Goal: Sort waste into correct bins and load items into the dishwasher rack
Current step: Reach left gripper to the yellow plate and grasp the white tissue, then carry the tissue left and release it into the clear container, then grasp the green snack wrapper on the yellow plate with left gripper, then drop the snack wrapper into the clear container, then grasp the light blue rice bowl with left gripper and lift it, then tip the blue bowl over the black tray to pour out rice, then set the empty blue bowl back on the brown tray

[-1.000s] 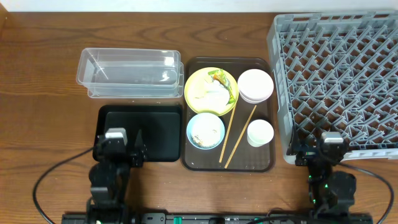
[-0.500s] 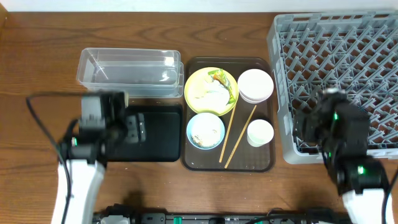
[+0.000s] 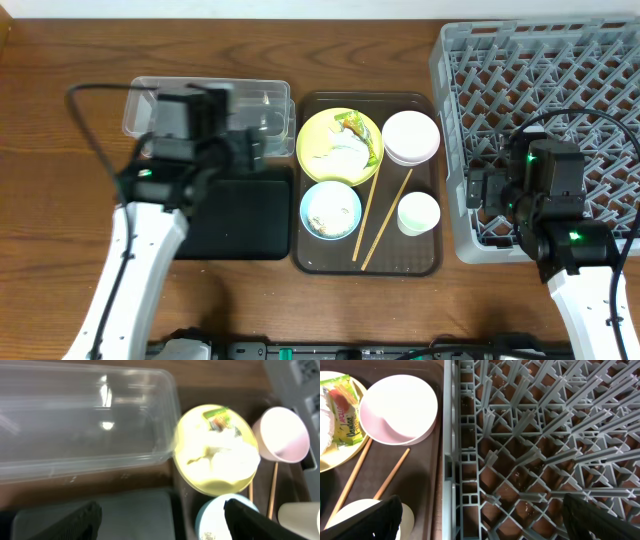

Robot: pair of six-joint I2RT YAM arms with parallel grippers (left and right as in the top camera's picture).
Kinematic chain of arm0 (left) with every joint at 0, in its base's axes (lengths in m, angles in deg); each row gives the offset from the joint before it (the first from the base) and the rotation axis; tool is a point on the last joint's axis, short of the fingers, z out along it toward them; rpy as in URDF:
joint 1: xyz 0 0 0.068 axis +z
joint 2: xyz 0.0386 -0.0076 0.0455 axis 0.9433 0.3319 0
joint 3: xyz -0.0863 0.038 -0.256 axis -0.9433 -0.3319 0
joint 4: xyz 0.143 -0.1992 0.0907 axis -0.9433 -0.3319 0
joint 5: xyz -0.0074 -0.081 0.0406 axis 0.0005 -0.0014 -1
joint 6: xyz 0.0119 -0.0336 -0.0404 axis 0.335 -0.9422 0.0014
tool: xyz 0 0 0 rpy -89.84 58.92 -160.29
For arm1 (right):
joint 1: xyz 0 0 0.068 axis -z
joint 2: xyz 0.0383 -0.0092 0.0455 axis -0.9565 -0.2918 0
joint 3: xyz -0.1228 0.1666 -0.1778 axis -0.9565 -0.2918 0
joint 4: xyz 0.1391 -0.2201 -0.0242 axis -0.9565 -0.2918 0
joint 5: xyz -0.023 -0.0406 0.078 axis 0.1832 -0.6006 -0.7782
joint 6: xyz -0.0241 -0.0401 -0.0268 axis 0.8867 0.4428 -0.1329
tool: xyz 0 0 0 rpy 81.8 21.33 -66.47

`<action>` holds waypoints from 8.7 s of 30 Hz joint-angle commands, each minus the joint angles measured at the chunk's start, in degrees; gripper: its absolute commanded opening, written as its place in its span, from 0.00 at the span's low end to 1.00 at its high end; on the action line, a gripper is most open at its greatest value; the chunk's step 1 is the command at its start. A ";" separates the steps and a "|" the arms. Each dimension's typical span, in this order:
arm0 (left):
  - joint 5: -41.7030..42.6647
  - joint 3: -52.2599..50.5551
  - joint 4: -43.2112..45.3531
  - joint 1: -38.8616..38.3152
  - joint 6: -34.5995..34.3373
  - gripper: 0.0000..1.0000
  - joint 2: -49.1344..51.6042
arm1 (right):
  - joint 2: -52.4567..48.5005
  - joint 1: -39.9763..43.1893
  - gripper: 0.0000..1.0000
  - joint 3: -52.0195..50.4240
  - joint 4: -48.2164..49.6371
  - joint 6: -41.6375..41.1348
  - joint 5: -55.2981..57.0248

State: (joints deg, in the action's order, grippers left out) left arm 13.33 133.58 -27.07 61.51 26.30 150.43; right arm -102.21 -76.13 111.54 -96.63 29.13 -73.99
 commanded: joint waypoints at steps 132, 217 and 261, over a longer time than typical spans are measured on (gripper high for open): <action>-7.67 -1.46 0.50 -28.83 -8.61 0.44 15.08 | 0.24 -0.63 0.99 1.38 -0.59 -0.63 -0.85; 76.96 -16.44 -11.69 34.49 -22.25 0.06 27.47 | 0.24 -0.63 0.99 1.38 -1.07 -0.61 -1.27; 10.99 -10.69 -0.68 -9.73 -8.59 0.06 0.46 | 0.24 -0.63 0.99 1.38 -1.03 -0.61 -1.27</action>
State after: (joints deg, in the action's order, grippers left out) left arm 41.77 122.37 -29.17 59.28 16.53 149.77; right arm -102.21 -76.13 111.78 -97.61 29.13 -75.06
